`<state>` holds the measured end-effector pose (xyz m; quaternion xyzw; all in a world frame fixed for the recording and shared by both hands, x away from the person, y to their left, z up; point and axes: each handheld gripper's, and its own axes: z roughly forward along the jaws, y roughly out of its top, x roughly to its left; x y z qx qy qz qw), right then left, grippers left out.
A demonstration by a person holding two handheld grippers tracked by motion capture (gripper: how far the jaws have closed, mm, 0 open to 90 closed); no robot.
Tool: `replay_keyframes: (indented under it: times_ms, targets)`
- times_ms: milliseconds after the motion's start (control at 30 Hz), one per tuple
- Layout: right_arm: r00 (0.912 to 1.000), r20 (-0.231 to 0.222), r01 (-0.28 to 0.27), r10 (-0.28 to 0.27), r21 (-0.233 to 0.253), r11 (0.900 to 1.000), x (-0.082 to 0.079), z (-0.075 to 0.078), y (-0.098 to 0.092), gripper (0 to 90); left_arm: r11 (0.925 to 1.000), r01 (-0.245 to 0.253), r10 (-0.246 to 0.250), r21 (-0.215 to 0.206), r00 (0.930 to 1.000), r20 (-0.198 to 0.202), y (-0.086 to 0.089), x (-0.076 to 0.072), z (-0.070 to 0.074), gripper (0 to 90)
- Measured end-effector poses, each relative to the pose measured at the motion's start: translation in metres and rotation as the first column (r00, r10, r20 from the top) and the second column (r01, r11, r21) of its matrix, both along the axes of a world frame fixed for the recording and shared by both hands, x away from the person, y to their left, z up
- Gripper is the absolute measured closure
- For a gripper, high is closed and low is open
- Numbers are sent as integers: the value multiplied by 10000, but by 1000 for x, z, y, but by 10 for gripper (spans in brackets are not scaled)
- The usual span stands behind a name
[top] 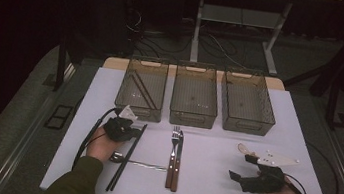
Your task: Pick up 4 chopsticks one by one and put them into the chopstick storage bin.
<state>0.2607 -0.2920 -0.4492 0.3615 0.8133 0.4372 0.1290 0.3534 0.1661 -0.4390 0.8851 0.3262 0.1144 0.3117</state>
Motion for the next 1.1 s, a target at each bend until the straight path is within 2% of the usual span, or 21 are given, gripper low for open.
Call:
replay_keyframes:
  times_ms: [233, 267, 700, 767, 833, 933, 1000, 1033, 1100]
  targets:
    - [10000, -8, -6, 6, 14, 10000, 0, 0, 0, 140, 9995, 307, -307, 34, 9995, -14, -9, -2, 0, 895]
    - [10000, -9, -13, 13, 15, 10000, 0, 0, 0, 140, 9992, 380, -380, 143, 9993, -1, -10, -2, 1, 895]
    - [10000, -37, -45, 45, 21, 10000, 0, 0, 0, 140, 9953, 963, -962, 68, 9953, -94, -28, -9, 0, 895]
    - [10000, -35, -53, 53, 20, 10000, 0, 0, 1, 140, 9957, 930, -930, -5, 9956, -137, -30, -11, 0, 895]
    - [10000, -37, -54, 54, 17, 10000, 0, 0, 1, 140, 9938, 1102, -1101, 125, 9939, -89, -31, -11, 1, 895]
    - [10000, -46, -45, 45, 30, 10000, 0, 0, 1, 140, 9917, 1278, -1280, -107, 9916, -206, -34, -12, 0, 895]
    - [10000, -46, -50, 50, 34, 10000, 0, 0, 1, 140, 9911, 1327, -1328, -63, 9910, -191, -36, -13, 0, 895]
    - [10000, -44, -56, 56, 41, 10000, 0, 0, 1, 140, 9914, 1286, -1294, -255, 9911, -324, -37, -14, 0, 895]
    - [10000, -46, -52, 53, 43, 10000, 0, 0, 0, 140, 9871, 1586, -1594, -240, 9865, -363, -39, -14, 0, 895]
